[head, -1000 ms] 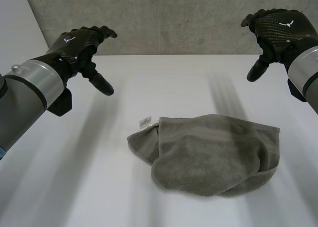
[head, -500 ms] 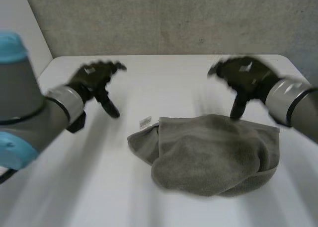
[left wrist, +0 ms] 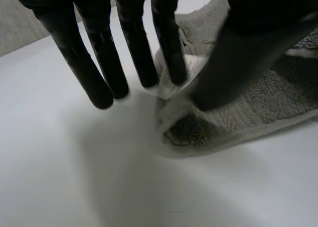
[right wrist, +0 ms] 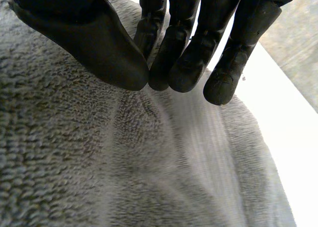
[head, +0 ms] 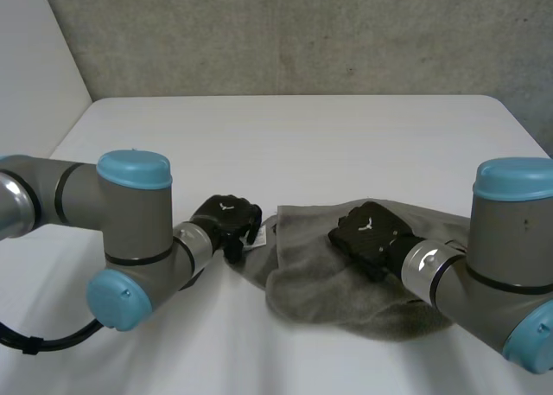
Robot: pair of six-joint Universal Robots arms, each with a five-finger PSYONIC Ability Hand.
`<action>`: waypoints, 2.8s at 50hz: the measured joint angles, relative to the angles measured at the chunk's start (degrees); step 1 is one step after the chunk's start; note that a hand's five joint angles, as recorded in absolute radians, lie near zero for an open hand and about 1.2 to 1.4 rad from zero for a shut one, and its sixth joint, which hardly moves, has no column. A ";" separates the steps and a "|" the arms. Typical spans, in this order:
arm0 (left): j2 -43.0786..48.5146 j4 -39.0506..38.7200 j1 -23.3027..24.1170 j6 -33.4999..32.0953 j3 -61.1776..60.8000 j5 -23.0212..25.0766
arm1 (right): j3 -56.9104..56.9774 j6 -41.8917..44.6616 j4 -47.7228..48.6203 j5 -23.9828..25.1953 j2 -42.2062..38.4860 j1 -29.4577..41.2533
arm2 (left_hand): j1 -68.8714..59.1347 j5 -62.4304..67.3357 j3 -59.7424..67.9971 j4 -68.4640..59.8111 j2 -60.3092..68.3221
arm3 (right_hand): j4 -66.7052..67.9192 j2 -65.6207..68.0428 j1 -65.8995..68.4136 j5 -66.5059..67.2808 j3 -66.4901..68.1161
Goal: Fold the towel.
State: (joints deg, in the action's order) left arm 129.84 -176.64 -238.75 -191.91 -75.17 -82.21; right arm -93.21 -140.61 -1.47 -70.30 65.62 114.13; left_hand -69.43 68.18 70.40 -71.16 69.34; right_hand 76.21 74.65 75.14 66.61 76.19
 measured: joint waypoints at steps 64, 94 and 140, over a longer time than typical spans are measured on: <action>-14.83 -8.71 0.30 4.33 -8.08 11.60 | 2.83 14.75 -16.94 -20.32 14.32 -15.99 | 38.33 -38.03 -39.67 39.45 -38.30 | -61.25 -60.19 -59.67 -63.16 -61.55; 12.48 2.53 10.42 4.05 20.22 11.61 | -0.35 2.62 -12.61 1.20 4.05 -7.68 | 9.81 -10.13 -11.76 11.85 -10.11 | -38.11 -35.92 -37.28 -39.06 -38.07; -33.14 -4.85 2.65 3.85 -31.04 -1.45 | 4.35 -9.91 -14.07 -13.60 7.81 -1.74 | -10.78 13.34 11.41 -9.71 11.75 | -42.94 -42.98 -44.51 -45.52 -43.07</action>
State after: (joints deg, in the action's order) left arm 96.69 -181.49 -236.10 -188.06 -106.21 -83.66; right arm -88.85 -150.51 -15.54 -83.90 73.43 112.38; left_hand -80.21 81.52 81.81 -80.88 81.10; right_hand 33.27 31.67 30.63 21.09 33.12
